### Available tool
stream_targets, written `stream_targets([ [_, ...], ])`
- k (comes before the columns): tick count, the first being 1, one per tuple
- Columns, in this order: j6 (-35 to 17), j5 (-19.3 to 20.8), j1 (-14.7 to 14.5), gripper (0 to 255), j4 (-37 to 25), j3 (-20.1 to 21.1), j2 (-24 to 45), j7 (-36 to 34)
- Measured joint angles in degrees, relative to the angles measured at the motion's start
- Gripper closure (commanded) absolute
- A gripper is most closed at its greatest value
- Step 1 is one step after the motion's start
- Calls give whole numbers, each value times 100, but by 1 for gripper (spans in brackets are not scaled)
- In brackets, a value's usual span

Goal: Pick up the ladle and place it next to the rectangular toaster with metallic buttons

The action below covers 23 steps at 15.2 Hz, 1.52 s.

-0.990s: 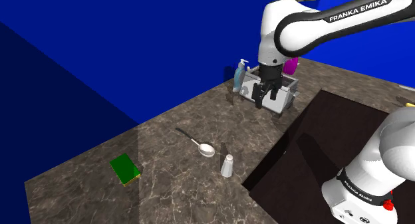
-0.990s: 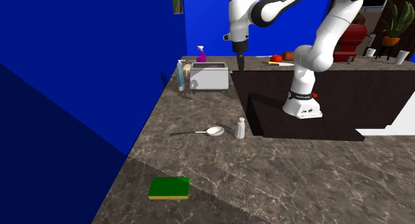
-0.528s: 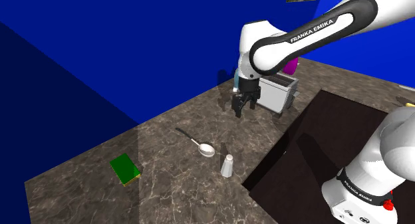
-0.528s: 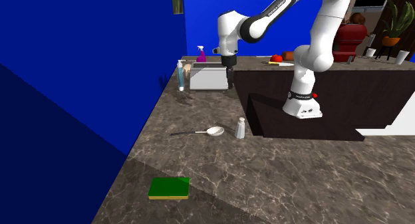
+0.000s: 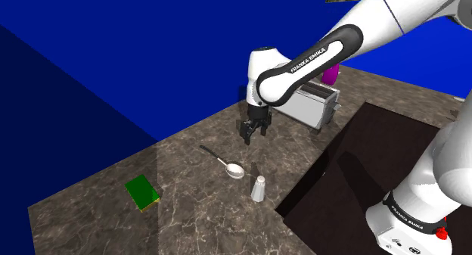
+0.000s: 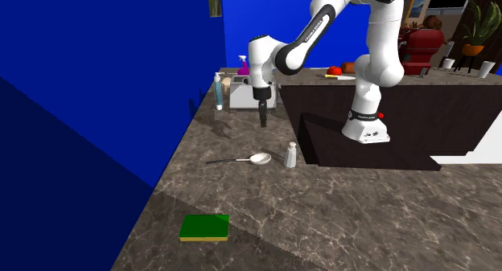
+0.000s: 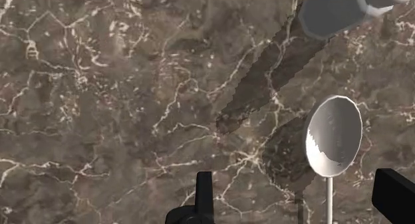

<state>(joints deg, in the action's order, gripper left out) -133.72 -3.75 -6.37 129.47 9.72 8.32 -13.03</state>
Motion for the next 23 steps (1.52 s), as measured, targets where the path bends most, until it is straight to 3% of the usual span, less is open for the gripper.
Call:
stream_targets([
  [7, -578, 131, -239, 0, -1060, 82, 1426, -151],
  [13, -725, 255, -464, 0, -2253, 83, 2597, -218],
  [23, -1104, 316, -563, 0, -2456, 35, 3157, -252],
])
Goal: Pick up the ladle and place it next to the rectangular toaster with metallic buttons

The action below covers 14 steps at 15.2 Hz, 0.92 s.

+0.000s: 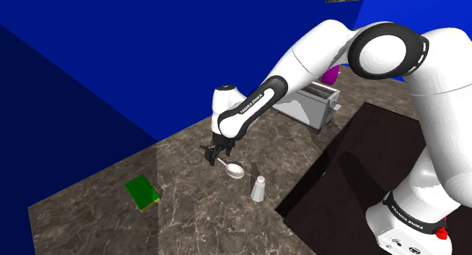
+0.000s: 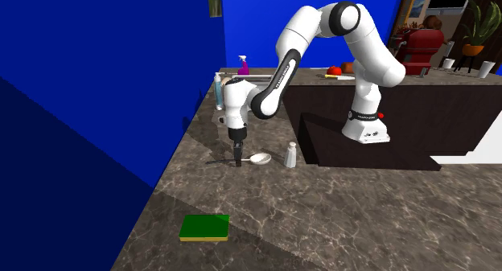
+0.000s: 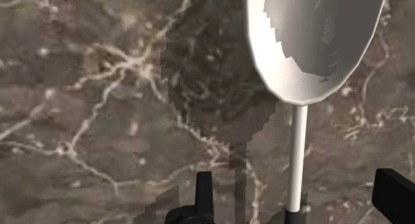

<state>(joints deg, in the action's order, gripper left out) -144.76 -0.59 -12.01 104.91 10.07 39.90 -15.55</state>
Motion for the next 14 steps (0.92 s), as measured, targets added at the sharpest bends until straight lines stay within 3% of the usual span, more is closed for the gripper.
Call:
stream_targets([
  [4, -9, 1, -5, 0, -4, -1, 11, -4],
  [5, -10, 2, -5, 255, -4, -1, 12, -4],
  [14, -10, 1, -5, 255, -5, 0, 12, -4],
])
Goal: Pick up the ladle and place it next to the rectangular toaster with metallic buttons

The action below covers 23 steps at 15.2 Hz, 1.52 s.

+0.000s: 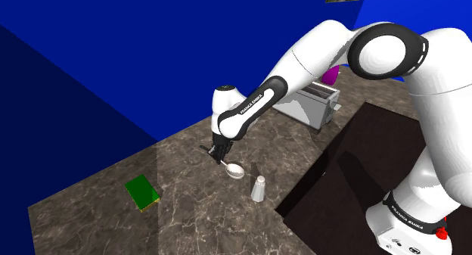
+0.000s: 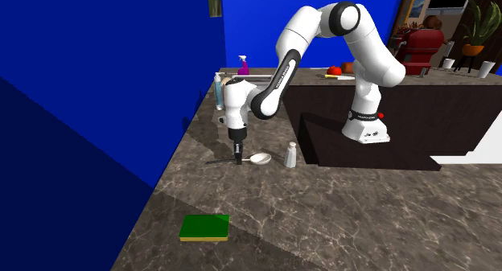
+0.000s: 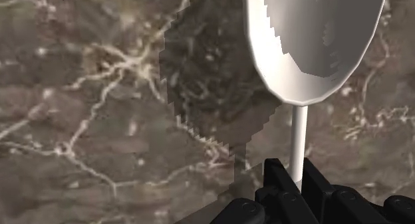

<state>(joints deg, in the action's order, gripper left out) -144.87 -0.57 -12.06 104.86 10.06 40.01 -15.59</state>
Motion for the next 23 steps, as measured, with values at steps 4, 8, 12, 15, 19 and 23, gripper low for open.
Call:
stream_targets([
  [4, 83, -12, 14, 255, 41, 13, -124, -1],
  [8, 302, -36, 25, 255, 54, 41, -359, -21],
  [12, 493, -65, 57, 255, 99, 67, -595, -16],
  [15, 662, -84, 77, 255, 83, 83, -751, -14],
  [19, 869, -113, 95, 255, 101, 108, -977, -22],
  [23, 1098, -140, 112, 255, 74, 130, -1181, -28],
])
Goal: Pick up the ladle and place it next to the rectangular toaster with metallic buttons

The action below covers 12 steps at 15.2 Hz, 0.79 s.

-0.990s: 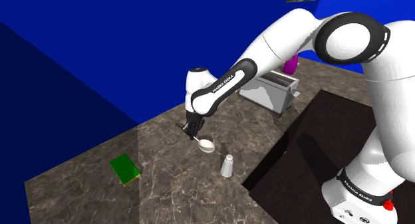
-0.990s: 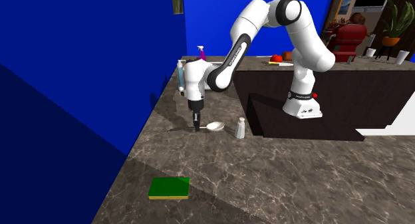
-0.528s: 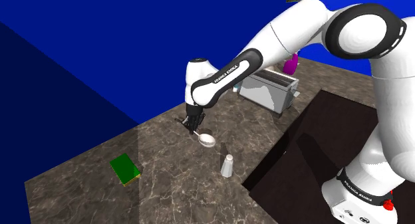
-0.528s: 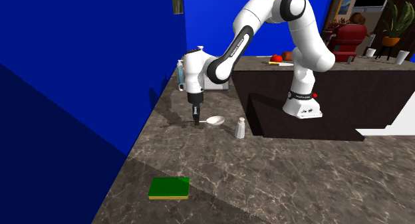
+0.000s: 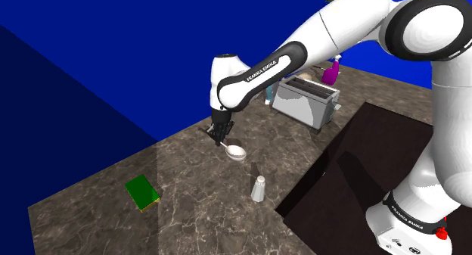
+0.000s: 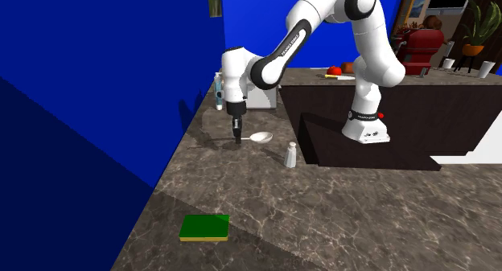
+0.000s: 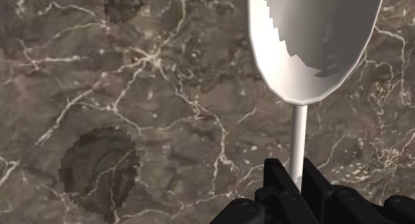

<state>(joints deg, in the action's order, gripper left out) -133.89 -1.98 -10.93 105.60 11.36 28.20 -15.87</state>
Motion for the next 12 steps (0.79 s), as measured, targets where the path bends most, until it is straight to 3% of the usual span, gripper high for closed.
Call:
stream_targets([
  [12, 716, -79, 51, 255, -171, 50, -552, -14],
])
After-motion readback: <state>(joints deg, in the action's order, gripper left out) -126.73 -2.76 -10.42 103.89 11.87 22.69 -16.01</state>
